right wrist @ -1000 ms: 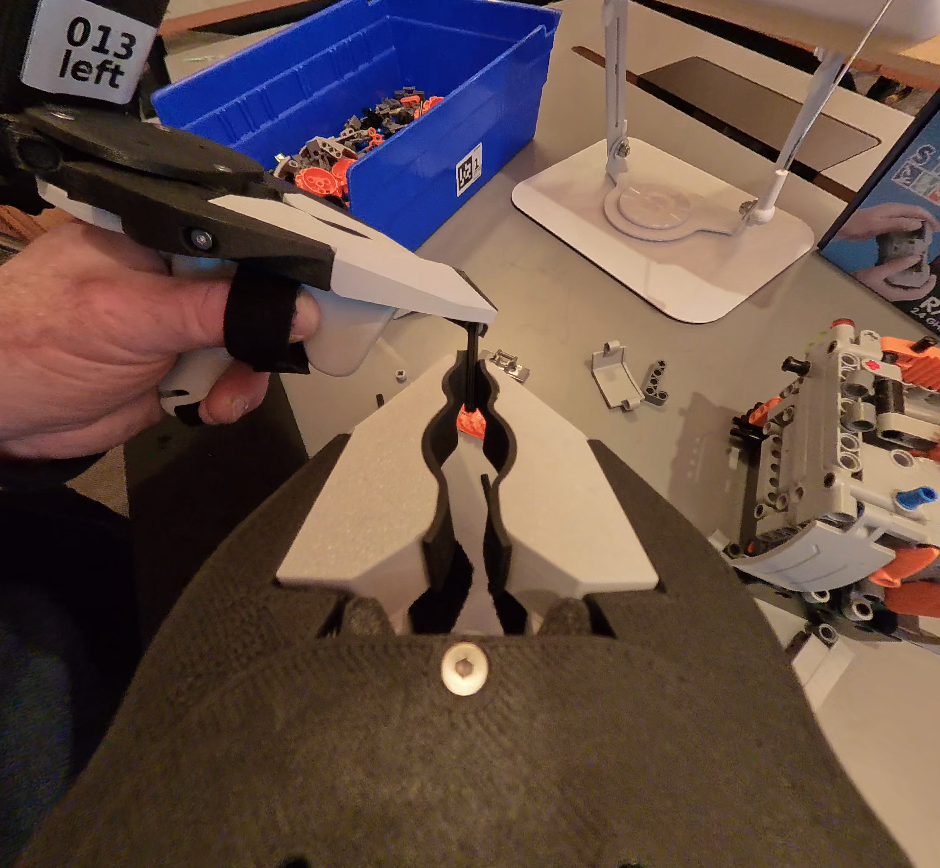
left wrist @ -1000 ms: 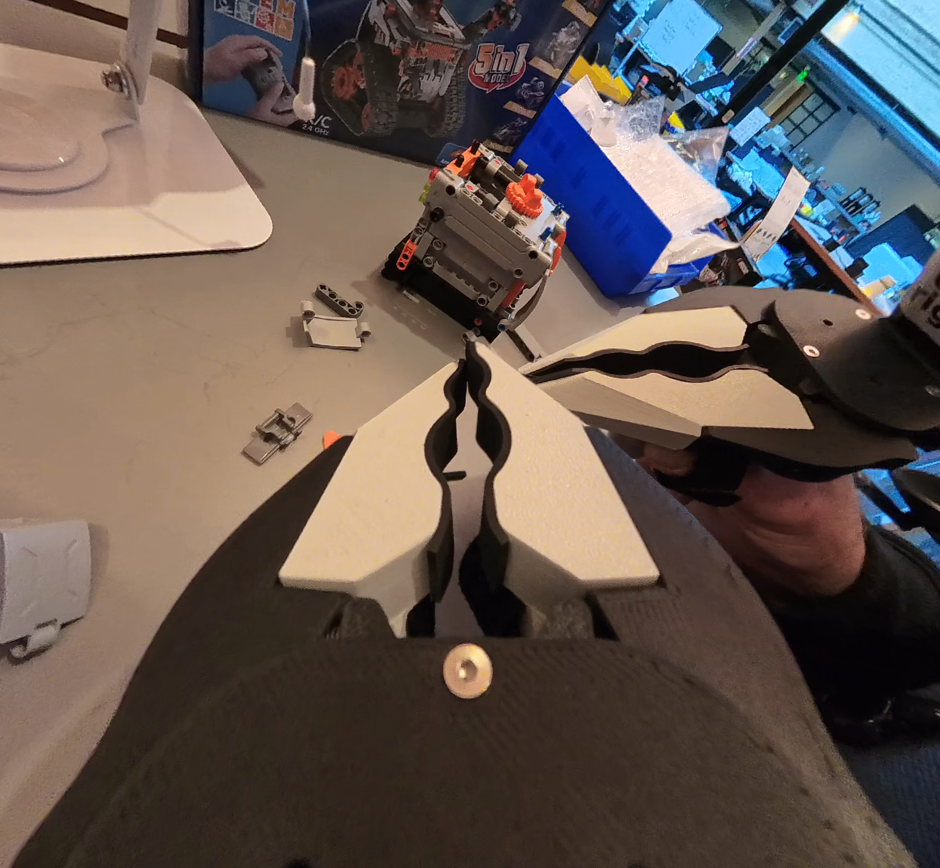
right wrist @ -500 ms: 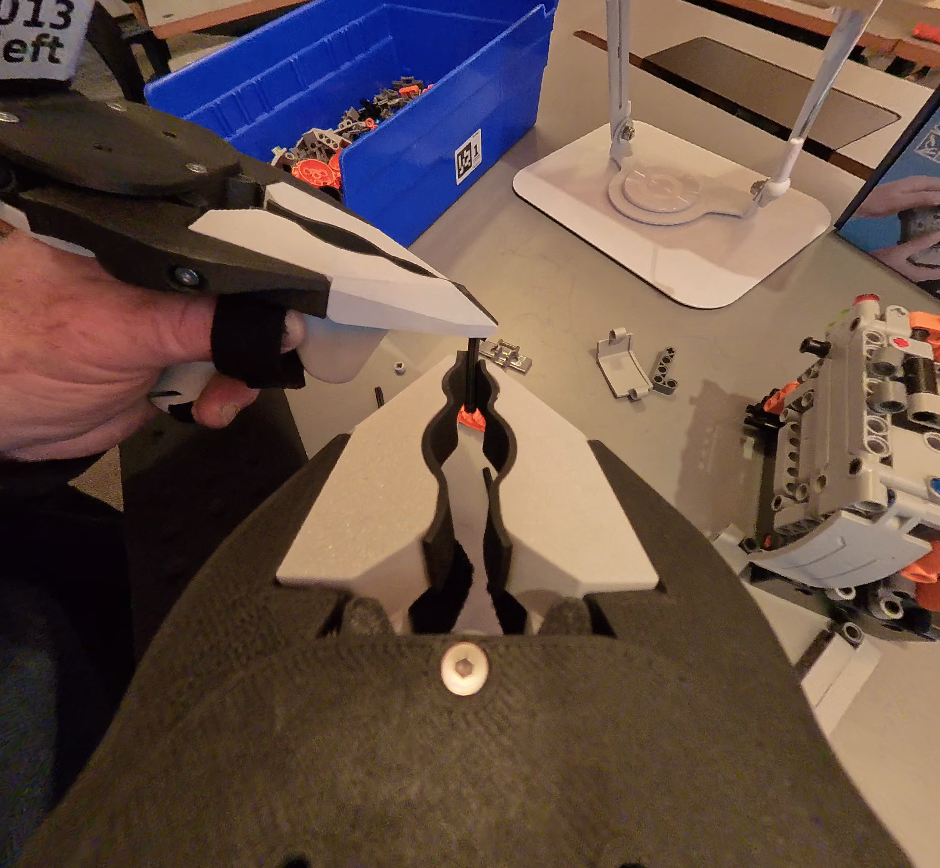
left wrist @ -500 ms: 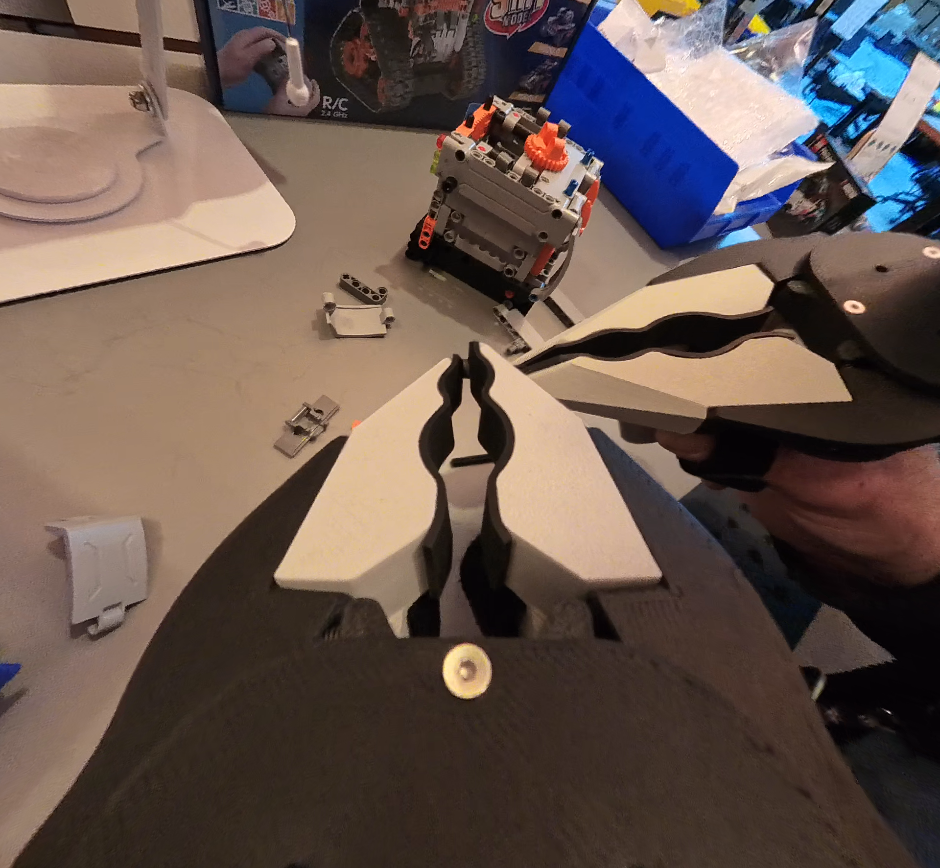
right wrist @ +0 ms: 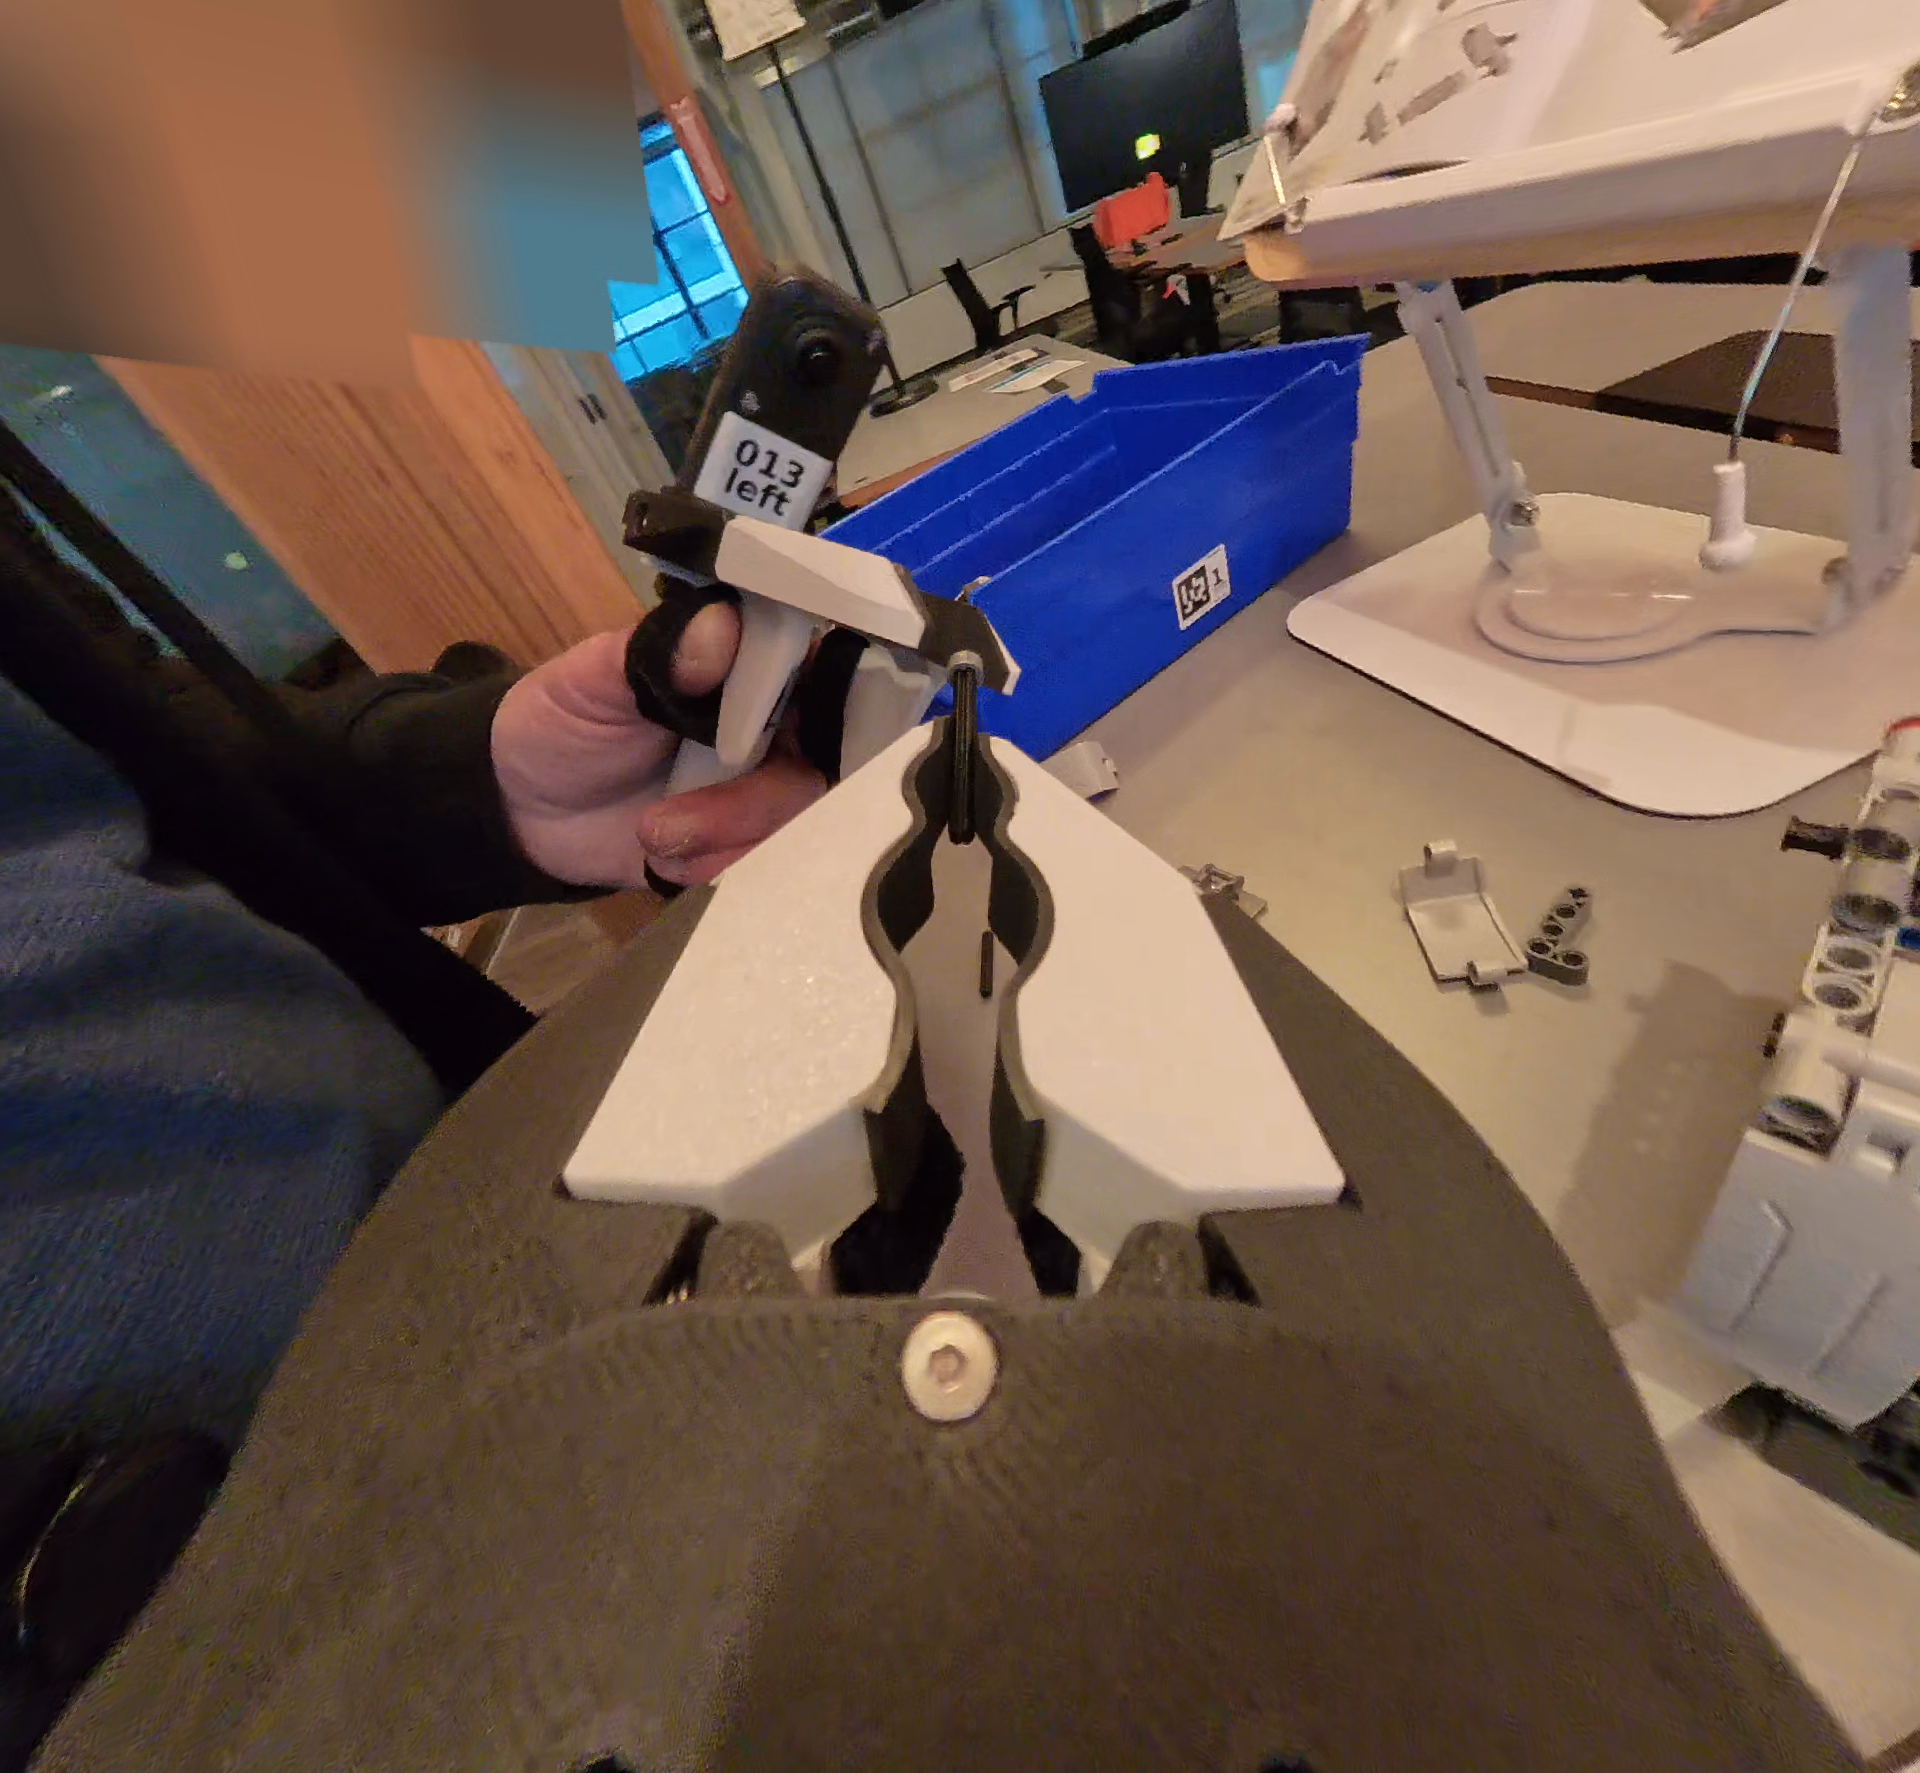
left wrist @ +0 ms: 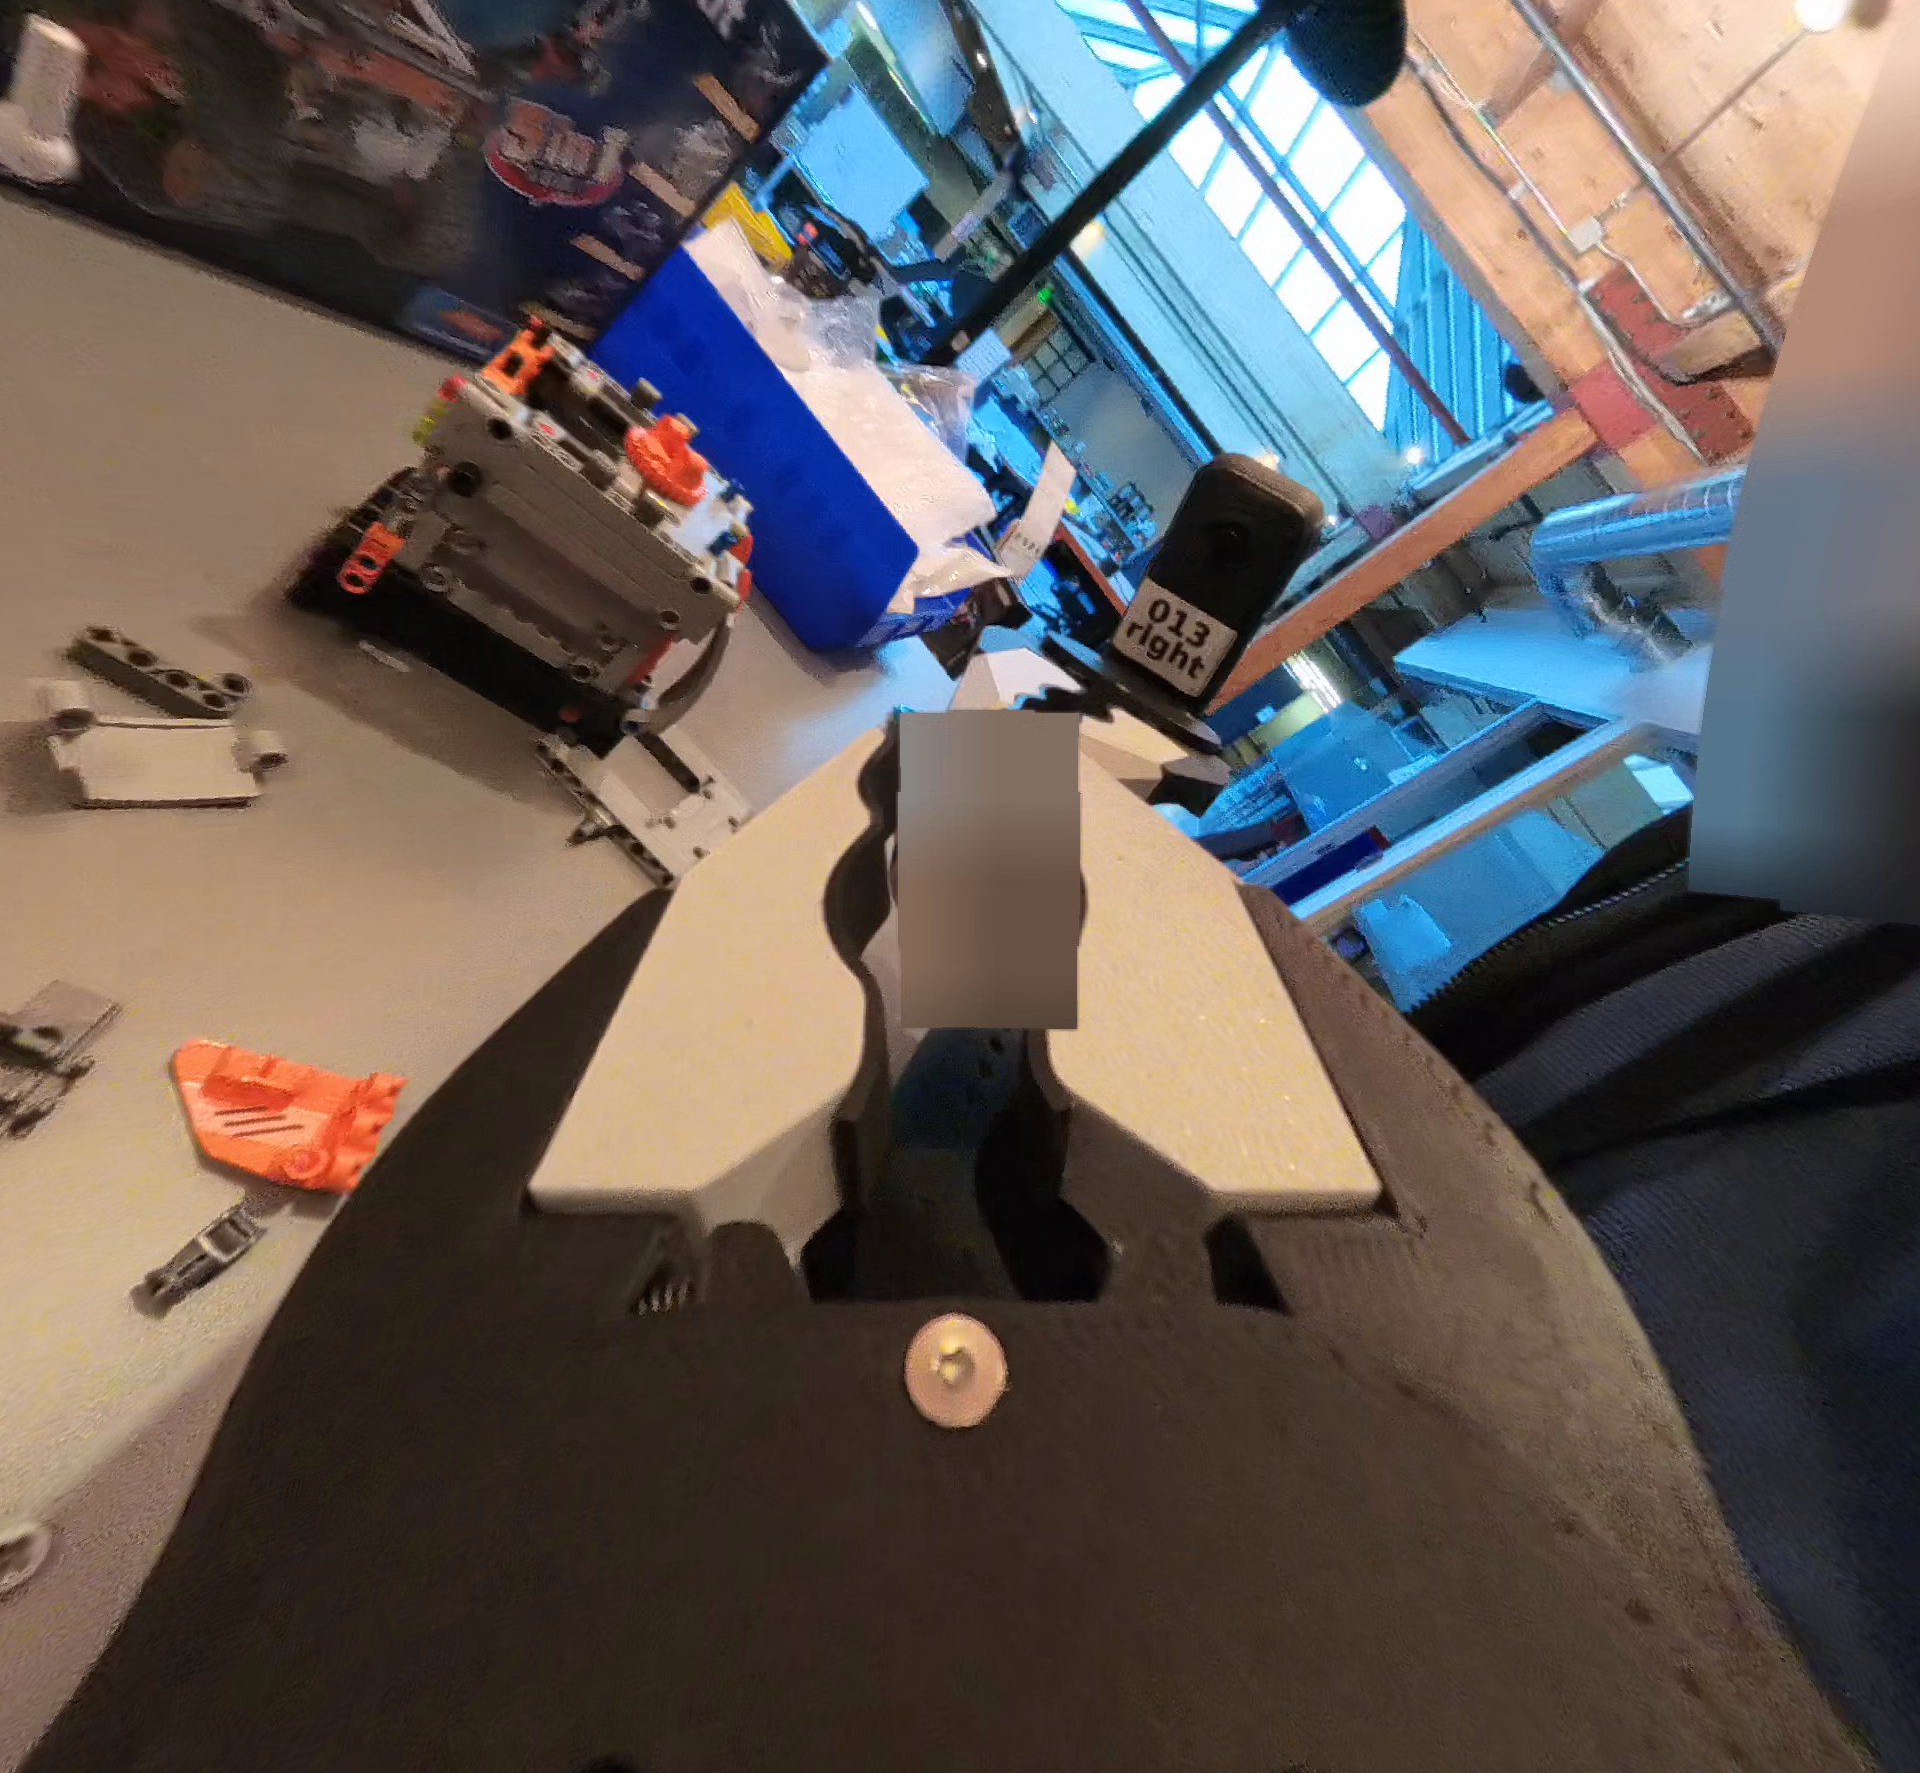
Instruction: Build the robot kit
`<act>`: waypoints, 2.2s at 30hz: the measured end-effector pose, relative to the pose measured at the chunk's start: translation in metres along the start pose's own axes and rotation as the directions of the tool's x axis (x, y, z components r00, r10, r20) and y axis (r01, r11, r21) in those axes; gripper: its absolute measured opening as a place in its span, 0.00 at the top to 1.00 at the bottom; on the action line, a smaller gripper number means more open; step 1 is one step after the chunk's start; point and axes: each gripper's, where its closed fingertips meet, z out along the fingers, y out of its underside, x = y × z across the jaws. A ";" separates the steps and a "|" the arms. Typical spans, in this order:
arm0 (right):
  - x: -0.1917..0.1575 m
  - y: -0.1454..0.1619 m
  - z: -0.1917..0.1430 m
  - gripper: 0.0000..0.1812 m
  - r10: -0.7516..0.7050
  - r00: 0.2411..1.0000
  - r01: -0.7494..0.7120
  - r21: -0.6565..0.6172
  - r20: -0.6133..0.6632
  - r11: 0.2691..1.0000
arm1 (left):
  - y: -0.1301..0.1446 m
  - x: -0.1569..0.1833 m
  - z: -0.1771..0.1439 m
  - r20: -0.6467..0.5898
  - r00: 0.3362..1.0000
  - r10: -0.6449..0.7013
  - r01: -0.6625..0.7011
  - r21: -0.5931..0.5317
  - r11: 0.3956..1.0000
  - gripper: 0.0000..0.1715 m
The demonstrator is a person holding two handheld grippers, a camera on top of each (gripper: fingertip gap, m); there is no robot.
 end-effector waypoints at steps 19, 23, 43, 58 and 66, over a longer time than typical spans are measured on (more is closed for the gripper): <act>-0.028 -0.013 -0.010 1.00 -0.081 0.985 0.089 -0.050 0.152 0.995 | 0.013 0.036 0.008 -0.076 0.973 0.219 -0.228 -0.135 0.964 0.97; -0.028 -0.020 -0.010 0.99 -0.077 0.988 0.080 -0.016 0.137 0.997 | 0.008 0.038 0.009 -0.087 0.971 0.223 -0.232 -0.113 0.966 0.97; -0.010 -0.037 -0.034 0.99 -0.106 0.994 0.106 -0.008 0.006 0.994 | -0.014 0.039 0.031 -0.191 0.964 0.184 -0.200 -0.073 0.977 0.95; 0.015 -0.025 -0.063 1.00 -0.130 0.980 0.123 -0.054 -0.148 0.991 | -0.008 0.005 0.048 -0.102 0.939 0.329 -0.343 -0.199 0.918 0.91; 0.047 0.000 -0.092 0.99 -0.149 0.932 0.109 -0.134 -0.329 0.985 | -0.002 -0.040 0.057 0.018 0.891 0.454 -0.423 -0.330 0.844 0.89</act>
